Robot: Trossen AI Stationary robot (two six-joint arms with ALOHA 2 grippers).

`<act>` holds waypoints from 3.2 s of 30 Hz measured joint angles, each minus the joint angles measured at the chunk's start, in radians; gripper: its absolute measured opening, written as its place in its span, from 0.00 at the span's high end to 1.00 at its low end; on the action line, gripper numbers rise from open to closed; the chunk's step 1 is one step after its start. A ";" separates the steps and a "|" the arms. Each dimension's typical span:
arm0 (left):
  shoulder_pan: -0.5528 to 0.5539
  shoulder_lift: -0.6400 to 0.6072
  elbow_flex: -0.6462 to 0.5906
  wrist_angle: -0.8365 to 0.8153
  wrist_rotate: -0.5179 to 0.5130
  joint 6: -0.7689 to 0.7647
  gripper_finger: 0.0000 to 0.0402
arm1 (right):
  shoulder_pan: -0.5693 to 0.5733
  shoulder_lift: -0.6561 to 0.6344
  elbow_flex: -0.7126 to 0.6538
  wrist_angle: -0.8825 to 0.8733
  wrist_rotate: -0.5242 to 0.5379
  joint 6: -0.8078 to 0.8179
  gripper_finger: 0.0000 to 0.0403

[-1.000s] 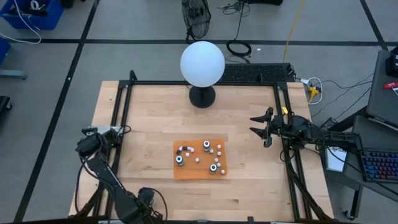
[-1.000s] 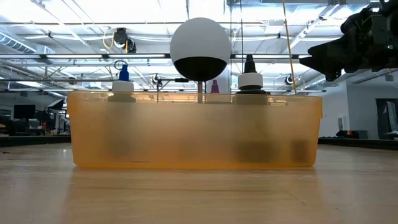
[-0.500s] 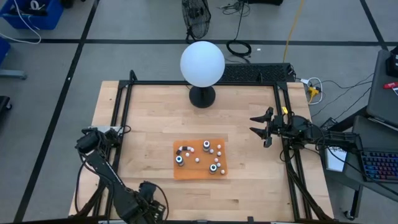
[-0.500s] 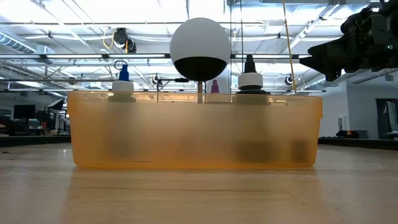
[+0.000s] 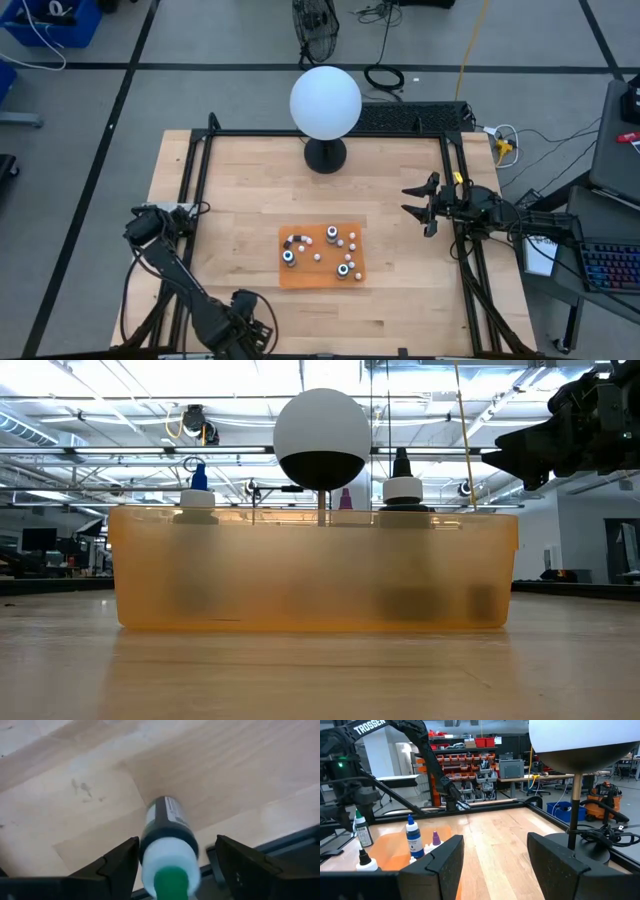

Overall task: Pick & Place food coloring
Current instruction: Put the large green food coloring bottle into the orange container, then return to Home Position

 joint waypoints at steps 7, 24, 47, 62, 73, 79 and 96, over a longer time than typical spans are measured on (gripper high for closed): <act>0.001 0.000 -0.036 0.023 -0.001 0.003 0.37 | 0.000 0.000 0.000 0.000 0.000 0.000 0.48; 0.045 -0.001 -0.014 0.021 -0.007 0.177 0.65 | 0.000 0.000 0.000 0.000 0.000 0.000 0.48; 0.472 0.038 0.418 -0.190 -0.190 1.000 0.65 | 0.000 0.000 0.000 0.001 0.000 0.000 0.48; 0.526 0.245 0.385 -0.133 -0.146 1.125 0.65 | 0.000 0.000 0.000 0.001 0.000 0.000 0.48; 0.545 0.263 0.385 -0.072 -0.123 1.152 0.65 | 0.000 0.000 0.000 0.001 0.000 0.000 0.48; 0.541 0.263 0.385 -0.072 -0.103 1.130 0.47 | 0.000 0.000 0.000 0.001 0.000 0.000 0.48; 0.525 0.074 0.419 -0.094 -0.276 1.215 0.07 | 0.000 0.000 0.000 0.001 0.000 0.000 0.48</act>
